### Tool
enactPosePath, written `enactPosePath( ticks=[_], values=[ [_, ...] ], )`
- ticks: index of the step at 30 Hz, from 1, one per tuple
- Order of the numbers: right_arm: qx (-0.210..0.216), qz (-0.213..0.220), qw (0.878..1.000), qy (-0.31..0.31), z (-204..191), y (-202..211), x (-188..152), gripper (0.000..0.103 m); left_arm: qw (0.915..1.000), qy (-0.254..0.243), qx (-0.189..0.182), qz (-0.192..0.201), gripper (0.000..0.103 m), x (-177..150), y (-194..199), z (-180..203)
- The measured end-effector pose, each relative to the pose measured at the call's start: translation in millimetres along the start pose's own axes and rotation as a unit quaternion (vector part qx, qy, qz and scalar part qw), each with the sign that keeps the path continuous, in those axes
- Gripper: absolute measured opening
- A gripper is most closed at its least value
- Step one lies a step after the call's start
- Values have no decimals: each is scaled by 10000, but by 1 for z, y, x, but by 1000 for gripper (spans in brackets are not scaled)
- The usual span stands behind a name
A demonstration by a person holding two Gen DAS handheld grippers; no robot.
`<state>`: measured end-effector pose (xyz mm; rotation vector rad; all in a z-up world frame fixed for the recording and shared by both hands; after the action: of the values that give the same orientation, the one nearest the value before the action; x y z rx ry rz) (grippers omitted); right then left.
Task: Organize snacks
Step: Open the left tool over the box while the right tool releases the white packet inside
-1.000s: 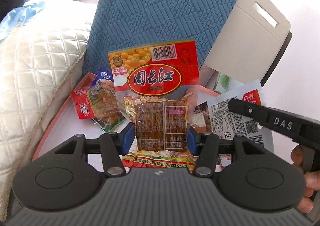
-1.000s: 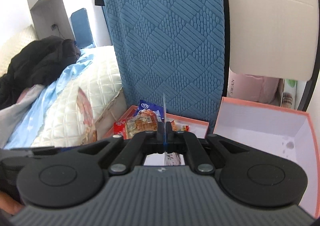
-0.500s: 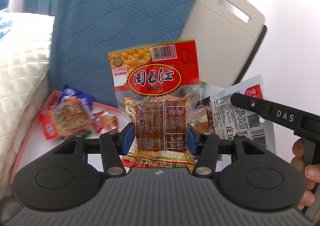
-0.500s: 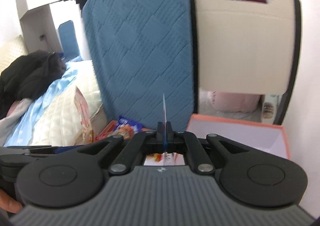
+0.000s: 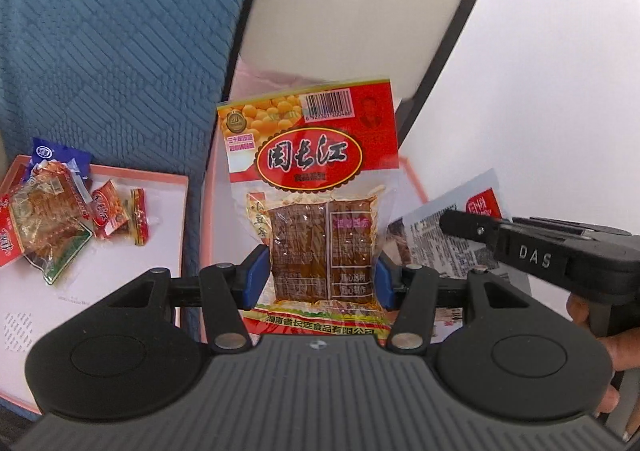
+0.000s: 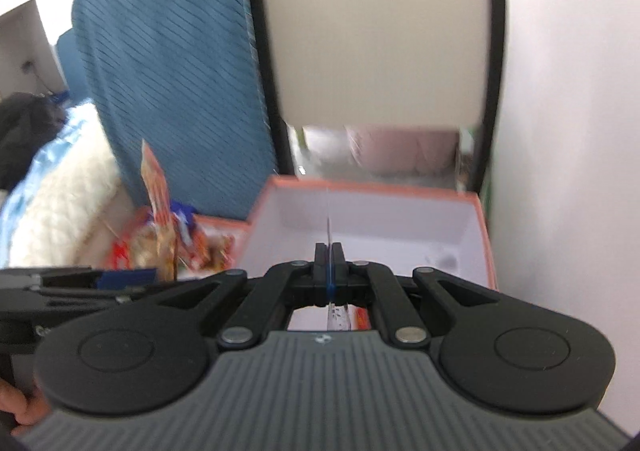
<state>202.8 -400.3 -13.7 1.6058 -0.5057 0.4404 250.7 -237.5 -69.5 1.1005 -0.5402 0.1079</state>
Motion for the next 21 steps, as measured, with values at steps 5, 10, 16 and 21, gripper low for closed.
enactPosePath(
  ticks=[5, 10, 16, 21],
  values=[
    [-103, -444, 9988, -184, 23, -30, -19, 4, 9991, -79, 22, -423, 59, -2, -27, 7],
    [-171, -553, 9981, -232, 30, -39, -34, 4, 9984, -162, 86, -527, 59, -8, -35, 10],
    [-125, -548, 9977, -375, 35, -36, -38, 6, 9987, -178, 159, -456, 80, -6, -23, 5],
    [-248, -434, 9971, -571, 40, -31, -33, 7, 9994, -195, 201, -203, 80, -8, 0, -1]
  ],
)
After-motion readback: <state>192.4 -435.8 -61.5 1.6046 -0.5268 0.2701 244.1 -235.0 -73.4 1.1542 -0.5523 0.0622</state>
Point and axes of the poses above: each gripper's, at about its wrist camera, not at the fingertips, and y roughly against the way its jaws point, z to its right, x to its top, the point moved 2 cm from there along -y, roughly the way its jaws point, and after that the axes turned 12 degrees about -z, right-handed, at the moved point
